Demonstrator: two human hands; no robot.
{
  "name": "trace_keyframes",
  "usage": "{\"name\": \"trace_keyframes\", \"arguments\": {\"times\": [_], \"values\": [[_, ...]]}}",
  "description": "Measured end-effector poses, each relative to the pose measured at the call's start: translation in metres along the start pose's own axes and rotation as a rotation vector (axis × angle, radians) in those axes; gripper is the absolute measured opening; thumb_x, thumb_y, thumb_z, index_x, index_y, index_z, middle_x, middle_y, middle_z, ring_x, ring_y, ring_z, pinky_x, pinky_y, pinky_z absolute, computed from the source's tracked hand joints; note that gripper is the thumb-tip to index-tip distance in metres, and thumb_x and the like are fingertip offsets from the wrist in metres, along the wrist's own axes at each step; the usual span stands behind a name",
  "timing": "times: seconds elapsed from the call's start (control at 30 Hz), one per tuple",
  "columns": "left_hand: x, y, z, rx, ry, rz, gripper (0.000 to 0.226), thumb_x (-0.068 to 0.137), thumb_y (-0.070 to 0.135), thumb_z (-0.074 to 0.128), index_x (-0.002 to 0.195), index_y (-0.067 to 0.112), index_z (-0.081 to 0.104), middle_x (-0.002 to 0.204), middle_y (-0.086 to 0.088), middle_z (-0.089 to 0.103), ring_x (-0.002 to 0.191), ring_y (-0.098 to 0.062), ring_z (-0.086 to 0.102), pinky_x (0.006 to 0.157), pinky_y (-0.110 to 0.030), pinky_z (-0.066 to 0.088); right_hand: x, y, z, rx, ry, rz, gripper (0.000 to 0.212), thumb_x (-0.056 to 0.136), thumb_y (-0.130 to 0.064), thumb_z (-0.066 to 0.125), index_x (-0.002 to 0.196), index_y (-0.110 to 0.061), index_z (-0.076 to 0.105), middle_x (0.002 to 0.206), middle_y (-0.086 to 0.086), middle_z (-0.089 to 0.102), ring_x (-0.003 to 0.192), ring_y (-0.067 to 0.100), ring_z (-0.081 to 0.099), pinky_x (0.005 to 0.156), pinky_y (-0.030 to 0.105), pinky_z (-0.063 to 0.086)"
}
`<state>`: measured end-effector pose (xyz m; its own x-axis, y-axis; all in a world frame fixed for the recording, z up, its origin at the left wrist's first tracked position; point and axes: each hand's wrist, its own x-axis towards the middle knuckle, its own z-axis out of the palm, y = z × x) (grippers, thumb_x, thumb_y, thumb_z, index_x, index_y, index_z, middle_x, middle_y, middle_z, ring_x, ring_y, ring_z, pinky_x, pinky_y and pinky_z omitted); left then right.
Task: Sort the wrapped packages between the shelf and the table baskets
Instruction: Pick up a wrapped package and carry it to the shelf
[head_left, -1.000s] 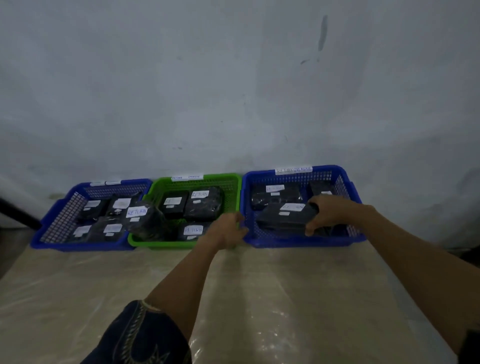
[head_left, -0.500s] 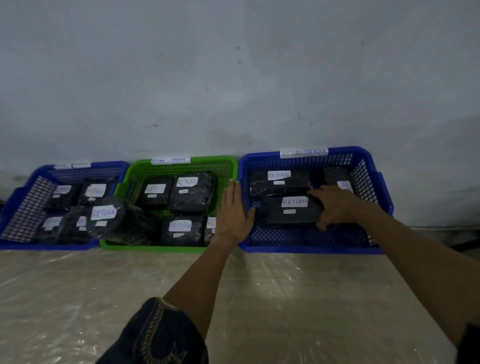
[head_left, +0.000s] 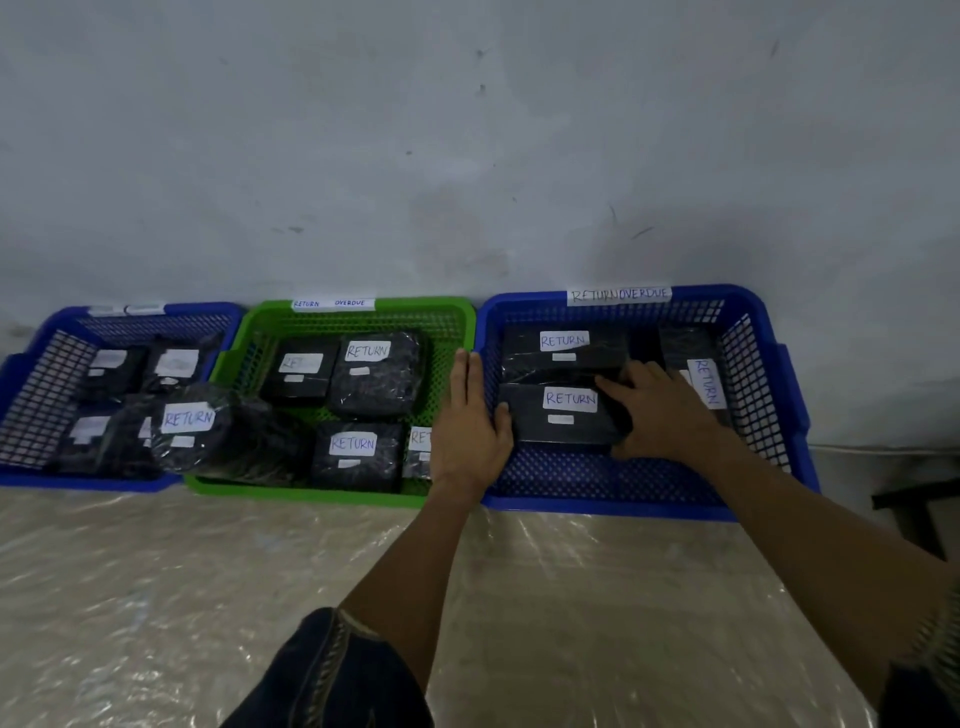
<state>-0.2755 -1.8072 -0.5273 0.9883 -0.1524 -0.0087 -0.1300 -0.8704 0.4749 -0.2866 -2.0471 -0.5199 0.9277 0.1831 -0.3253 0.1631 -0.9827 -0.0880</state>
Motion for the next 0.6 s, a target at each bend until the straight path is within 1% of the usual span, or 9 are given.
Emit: {"name": "trace_keyframes", "arguments": {"times": [0.07,0.17,0.27,0.4,0.47,0.6], "values": [[-0.001,0.001,-0.001,0.004,0.001,0.001,0.071,0.097,0.035,0.043,0.155,0.016,0.006,0.162,0.003,-0.002,0.134,-0.027,0.038,0.098,-0.041,0.047,-0.003,-0.004,0.005,-0.056,0.054,0.026,0.102,0.065,-0.057,0.075,0.148,-0.019,0.029,0.141,0.014,0.035,0.126,0.03,0.036,0.106,0.042,0.03],[-0.002,0.003,-0.002,0.023,-0.002,-0.007,0.072,0.097,0.034,0.044,0.155,0.016,0.005,0.162,0.004,-0.002,0.126,-0.027,0.043,0.091,-0.041,0.05,-0.004,-0.012,0.012,-0.028,0.122,0.091,0.097,0.058,-0.045,0.084,0.141,-0.017,0.042,0.134,0.019,0.043,0.119,0.035,0.043,0.098,0.048,0.037],[-0.003,0.003,-0.002,0.041,-0.003,-0.012,0.073,0.097,0.034,0.044,0.155,0.016,0.005,0.162,0.003,-0.003,0.124,-0.026,0.045,0.09,-0.039,0.051,-0.006,-0.019,0.017,-0.068,0.127,0.112,0.092,0.059,-0.046,0.082,0.138,-0.019,0.044,0.128,0.017,0.047,0.114,0.034,0.046,0.093,0.048,0.038],[-0.002,0.001,0.0,0.047,-0.004,-0.004,0.073,0.096,0.034,0.044,0.155,0.015,0.004,0.162,0.002,-0.003,0.125,-0.028,0.044,0.092,-0.041,0.05,-0.007,-0.028,0.029,-0.072,0.173,0.096,0.084,0.057,-0.05,0.083,0.13,-0.021,0.054,0.117,0.018,0.054,0.102,0.037,0.052,0.083,0.05,0.046],[-0.001,0.001,0.001,0.048,-0.008,-0.005,0.074,0.096,0.034,0.045,0.155,0.015,0.004,0.162,0.001,-0.003,0.126,-0.029,0.044,0.092,-0.042,0.05,-0.006,-0.032,0.031,-0.042,0.174,0.112,0.082,0.063,-0.049,0.081,0.134,-0.022,0.05,0.123,0.018,0.051,0.108,0.037,0.049,0.084,0.05,0.045],[-0.001,-0.001,0.001,0.056,-0.004,-0.003,0.077,0.094,0.034,0.047,0.154,0.015,0.003,0.162,0.0,-0.004,0.122,-0.03,0.047,0.09,-0.042,0.051,-0.007,-0.033,0.03,-0.015,0.171,0.121,0.08,0.073,-0.049,0.073,0.141,-0.027,0.04,0.135,0.015,0.042,0.119,0.035,0.04,0.094,0.05,0.04]]}}
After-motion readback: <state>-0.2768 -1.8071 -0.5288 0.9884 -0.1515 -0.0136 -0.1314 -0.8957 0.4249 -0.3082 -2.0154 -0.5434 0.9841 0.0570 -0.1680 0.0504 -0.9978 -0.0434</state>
